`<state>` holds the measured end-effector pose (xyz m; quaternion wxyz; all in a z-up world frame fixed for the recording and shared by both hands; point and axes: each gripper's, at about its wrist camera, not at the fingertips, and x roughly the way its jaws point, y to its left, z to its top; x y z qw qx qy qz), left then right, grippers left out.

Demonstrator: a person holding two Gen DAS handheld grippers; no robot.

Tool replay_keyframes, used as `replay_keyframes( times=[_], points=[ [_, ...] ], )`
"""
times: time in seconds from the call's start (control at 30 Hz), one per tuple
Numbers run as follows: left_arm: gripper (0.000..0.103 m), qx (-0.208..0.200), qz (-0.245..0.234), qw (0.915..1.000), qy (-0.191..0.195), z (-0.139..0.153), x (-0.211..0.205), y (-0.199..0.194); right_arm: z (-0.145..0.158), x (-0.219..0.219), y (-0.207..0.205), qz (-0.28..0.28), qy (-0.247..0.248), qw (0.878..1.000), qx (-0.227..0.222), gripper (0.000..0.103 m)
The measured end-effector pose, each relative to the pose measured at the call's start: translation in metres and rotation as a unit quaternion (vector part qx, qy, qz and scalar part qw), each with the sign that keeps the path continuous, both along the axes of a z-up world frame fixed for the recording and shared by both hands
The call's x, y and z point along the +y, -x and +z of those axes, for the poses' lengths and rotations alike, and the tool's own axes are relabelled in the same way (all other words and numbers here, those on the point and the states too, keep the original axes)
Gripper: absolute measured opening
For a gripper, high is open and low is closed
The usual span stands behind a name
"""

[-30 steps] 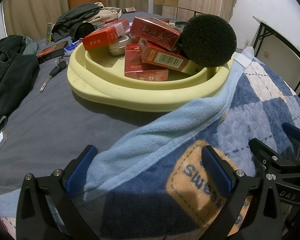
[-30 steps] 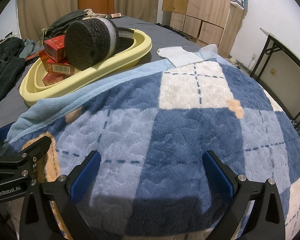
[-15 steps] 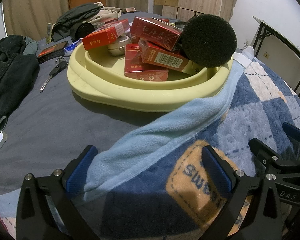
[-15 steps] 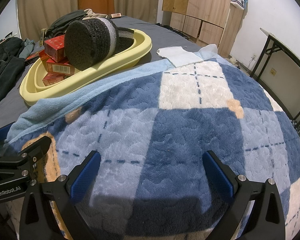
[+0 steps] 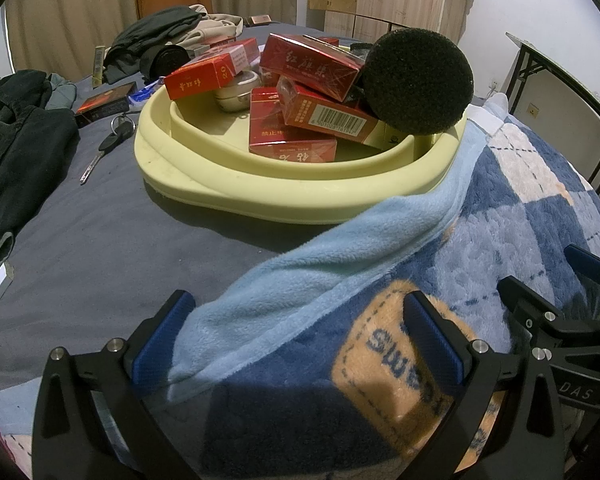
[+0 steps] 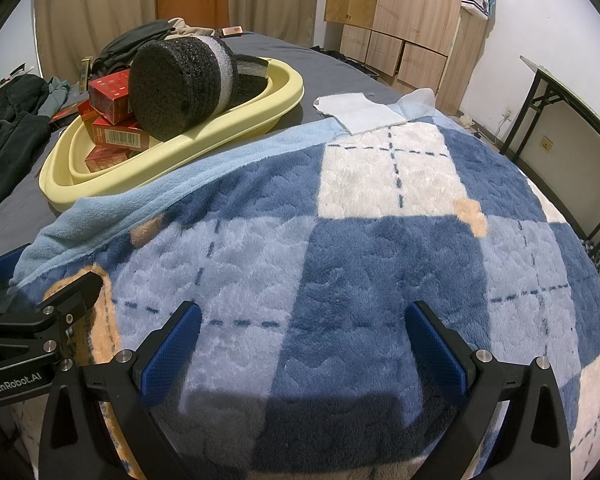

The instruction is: Organize rigid objects

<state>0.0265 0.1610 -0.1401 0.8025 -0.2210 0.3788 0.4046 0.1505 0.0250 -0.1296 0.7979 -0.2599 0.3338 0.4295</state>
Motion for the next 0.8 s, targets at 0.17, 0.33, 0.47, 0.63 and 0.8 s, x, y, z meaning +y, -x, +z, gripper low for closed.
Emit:
replay_keyframes(
  times=[0.17,0.33,0.47,0.63,0.8],
  points=[
    [0.103,0.000,0.000,1.0000,0.000,0.0000,0.0000,0.0000,0.0000,0.0004,-0.0002,0.000,0.000,1.000,0.000,0.103],
    [0.103,0.000,0.000,1.0000,0.000,0.0000,0.0000,0.0002,-0.0001,-0.0004,0.0002,0.000,0.000,1.000,0.000,0.103],
    [0.103,0.000,0.000,1.0000,0.000,0.0000,0.0000,0.0000,-0.0001,-0.0005,0.0003,0.000,0.000,1.000,0.000,0.103],
    [0.103,0.000,0.000,1.0000,0.000,0.0000,0.0000,0.0002,-0.0001,-0.0008,0.0005,0.000,0.000,1.000,0.000,0.103],
    [0.103,0.000,0.000,1.0000,0.000,0.0000,0.0000,0.0000,-0.0002,-0.0010,0.0007,0.000,0.000,1.000,0.000,0.103]
  ],
)
